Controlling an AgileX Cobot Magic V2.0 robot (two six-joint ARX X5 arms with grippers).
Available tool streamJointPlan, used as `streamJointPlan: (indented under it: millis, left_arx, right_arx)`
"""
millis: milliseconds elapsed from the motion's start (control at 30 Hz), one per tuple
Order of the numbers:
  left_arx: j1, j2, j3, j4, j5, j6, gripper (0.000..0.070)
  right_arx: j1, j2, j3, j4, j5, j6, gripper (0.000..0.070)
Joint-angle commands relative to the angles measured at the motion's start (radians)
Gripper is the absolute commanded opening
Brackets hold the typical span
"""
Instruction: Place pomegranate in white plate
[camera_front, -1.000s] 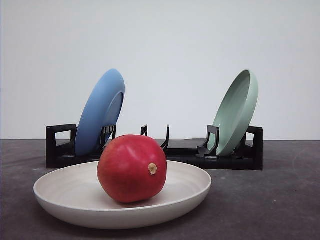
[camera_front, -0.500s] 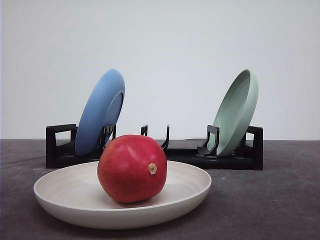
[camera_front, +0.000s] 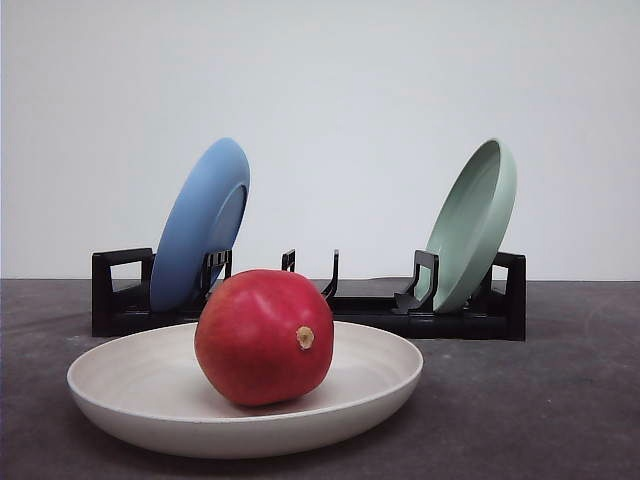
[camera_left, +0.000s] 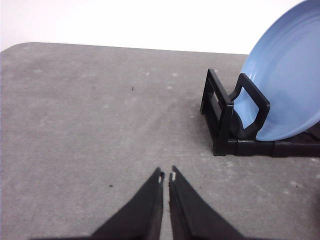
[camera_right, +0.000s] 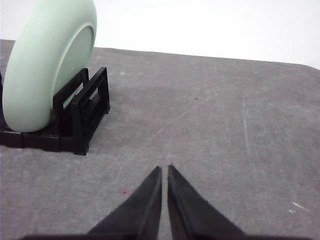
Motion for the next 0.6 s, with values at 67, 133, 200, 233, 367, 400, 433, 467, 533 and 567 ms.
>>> streamJointPlan:
  millis: [67, 133, 200, 233, 367, 400, 433, 467, 533, 567]
  left_arx:
    - [0.002, -0.001, -0.011, -0.002, -0.005, 0.005, 0.0]
    - [0.002, -0.001, -0.011, -0.002, -0.005, 0.005, 0.0]
    - [0.002, -0.001, -0.011, -0.002, -0.005, 0.005, 0.0]
    - [0.002, -0.001, -0.011, -0.002, -0.005, 0.005, 0.0]
    - [0.002, -0.001, -0.011, -0.002, -0.005, 0.005, 0.0]
    - [0.002, -0.001, -0.011, -0.002, -0.005, 0.005, 0.0]
    - [0.002, -0.001, -0.011, -0.002, -0.005, 0.005, 0.0]
    - [0.002, -0.001, -0.011, -0.002, -0.005, 0.005, 0.0]
    - [0.002, -0.001, -0.011, -0.002, -0.005, 0.005, 0.0]
    - [0.002, -0.001, -0.011, -0.002, -0.005, 0.005, 0.0]
  right_arx:
    - [0.0, 0.0, -0.004, 0.01, 0.001, 0.014, 0.0015]
    - [0.0, 0.0, -0.004, 0.01, 0.001, 0.014, 0.0015]
    - [0.0, 0.0, -0.004, 0.01, 0.001, 0.014, 0.0015]
    - [0.0, 0.0, -0.004, 0.01, 0.001, 0.014, 0.0015]
    - [0.0, 0.0, -0.004, 0.01, 0.001, 0.014, 0.0014]
    - [0.0, 0.0, -0.004, 0.01, 0.001, 0.014, 0.0014]
    - [0.0, 0.0, -0.004, 0.01, 0.001, 0.014, 0.0015]
    - [0.0, 0.0, -0.004, 0.01, 0.001, 0.014, 0.0015]
    - [0.0, 0.0, -0.004, 0.01, 0.001, 0.014, 0.0015]
    - [0.0, 0.0, -0.004, 0.01, 0.001, 0.014, 0.0015]
